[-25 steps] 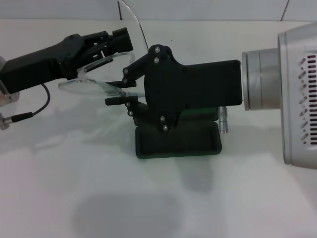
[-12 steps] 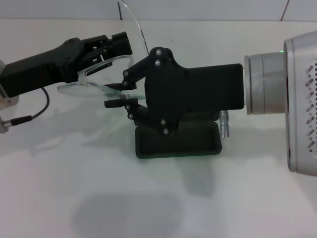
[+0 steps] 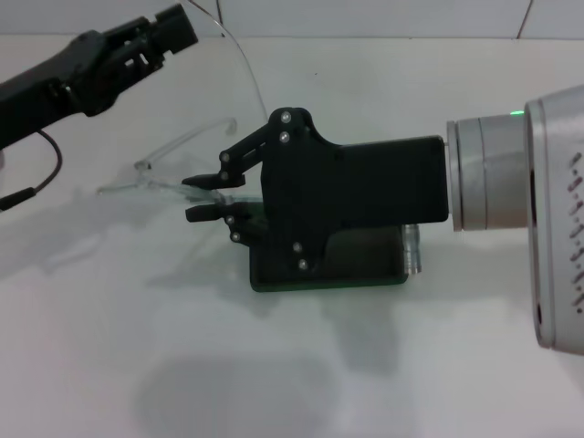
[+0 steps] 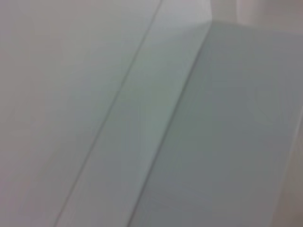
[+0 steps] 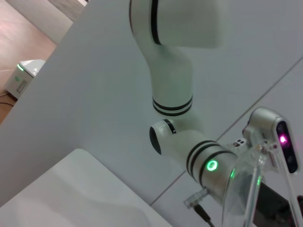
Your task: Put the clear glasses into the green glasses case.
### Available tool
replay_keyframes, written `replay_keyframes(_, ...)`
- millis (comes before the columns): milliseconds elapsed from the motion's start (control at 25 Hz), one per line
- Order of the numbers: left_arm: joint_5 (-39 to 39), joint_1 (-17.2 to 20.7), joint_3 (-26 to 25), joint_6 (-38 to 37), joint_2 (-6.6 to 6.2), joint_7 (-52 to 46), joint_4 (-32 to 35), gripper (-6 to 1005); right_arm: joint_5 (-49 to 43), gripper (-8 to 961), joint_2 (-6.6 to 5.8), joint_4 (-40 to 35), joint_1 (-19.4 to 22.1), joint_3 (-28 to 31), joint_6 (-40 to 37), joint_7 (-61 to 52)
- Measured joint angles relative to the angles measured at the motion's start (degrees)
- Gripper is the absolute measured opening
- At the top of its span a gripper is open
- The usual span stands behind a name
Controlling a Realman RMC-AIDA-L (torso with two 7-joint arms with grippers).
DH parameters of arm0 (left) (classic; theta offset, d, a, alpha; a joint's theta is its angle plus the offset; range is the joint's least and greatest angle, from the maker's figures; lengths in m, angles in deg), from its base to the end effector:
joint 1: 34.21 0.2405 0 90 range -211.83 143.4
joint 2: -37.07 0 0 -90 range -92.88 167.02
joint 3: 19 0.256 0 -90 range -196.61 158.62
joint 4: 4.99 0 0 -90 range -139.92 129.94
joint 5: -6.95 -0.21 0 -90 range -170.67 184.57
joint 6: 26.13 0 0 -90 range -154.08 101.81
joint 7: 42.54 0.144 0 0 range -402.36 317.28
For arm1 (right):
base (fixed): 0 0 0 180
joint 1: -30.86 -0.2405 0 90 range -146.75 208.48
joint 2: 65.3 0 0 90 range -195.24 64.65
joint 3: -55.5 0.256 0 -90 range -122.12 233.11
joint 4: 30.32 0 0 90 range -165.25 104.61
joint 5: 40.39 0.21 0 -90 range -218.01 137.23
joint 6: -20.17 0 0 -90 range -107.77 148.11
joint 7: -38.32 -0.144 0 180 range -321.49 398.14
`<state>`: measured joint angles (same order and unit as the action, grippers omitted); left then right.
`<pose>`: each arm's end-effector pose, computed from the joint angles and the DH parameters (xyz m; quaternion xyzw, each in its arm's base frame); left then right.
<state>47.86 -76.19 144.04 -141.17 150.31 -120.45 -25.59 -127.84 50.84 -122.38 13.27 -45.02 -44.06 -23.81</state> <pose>-0.2276 0.3303 0.0586 -0.8292 -0.2220 -0.5079 0.0714 0.0577 0.2742 -0.0244 -0.8923 -0.3521 0.2374 0.1530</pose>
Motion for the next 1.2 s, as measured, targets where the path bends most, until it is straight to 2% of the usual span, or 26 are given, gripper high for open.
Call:
replay_keyframes(520, -0.8, 0.0, 0.0, 6.3, -0.4, -0.4, -0.1, 251, 2.2, 121, -0.02, -2.0, 1.3, -1.5, 0.0, 3.7)
replay_keyframes(920, -3.2, -4.1, 0.1, 2.8, 0.53, -1.1, 0.9, 251, 2.3, 121, -0.01, 0.1, 0.4, -1.6, 0.1, 4.4)
replay_keyframes(1200, -5.9, -6.0, 0.1, 2.6, 0.59, -0.6, 3.2, 251, 3.8, 121, -0.08, 1.0, 0.2, -1.6, 0.4, 4.8)
